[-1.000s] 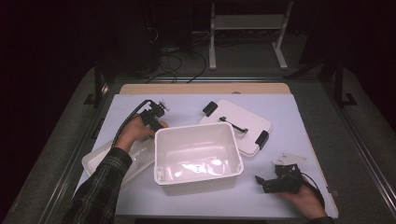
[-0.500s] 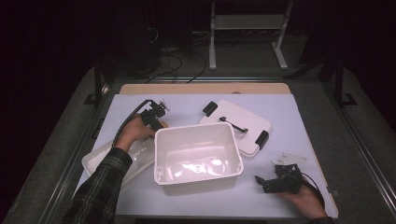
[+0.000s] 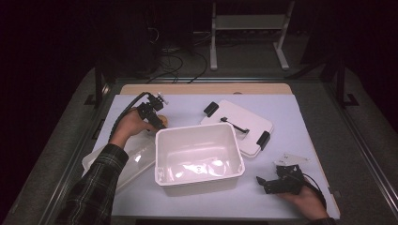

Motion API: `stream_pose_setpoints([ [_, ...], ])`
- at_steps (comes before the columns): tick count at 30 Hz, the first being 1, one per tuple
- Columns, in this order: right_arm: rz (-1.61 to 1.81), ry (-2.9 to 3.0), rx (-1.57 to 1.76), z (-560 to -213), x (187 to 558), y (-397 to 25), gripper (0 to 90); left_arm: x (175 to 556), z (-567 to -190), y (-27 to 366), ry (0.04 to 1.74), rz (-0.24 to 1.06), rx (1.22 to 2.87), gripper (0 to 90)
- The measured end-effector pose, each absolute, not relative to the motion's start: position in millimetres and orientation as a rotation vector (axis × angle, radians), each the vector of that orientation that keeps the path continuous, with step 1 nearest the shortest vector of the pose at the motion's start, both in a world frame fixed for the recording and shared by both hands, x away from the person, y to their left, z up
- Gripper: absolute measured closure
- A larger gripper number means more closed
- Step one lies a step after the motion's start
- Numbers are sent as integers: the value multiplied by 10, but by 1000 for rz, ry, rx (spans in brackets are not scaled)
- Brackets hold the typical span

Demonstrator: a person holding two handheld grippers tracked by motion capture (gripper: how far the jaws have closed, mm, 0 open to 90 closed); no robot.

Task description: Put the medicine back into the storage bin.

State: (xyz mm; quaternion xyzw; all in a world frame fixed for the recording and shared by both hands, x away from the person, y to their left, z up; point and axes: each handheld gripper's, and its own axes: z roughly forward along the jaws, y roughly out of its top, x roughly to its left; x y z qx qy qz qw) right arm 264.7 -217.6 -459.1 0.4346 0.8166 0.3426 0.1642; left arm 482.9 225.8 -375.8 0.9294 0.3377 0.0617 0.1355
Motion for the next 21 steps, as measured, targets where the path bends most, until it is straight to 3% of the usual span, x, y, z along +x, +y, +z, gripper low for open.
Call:
stream_pose_setpoints([
  [21, 977, 2327, 1235, -4592, 2648, -2177, 56, 4634, -2864, 2347, 887, 235, 2631, 196],
])
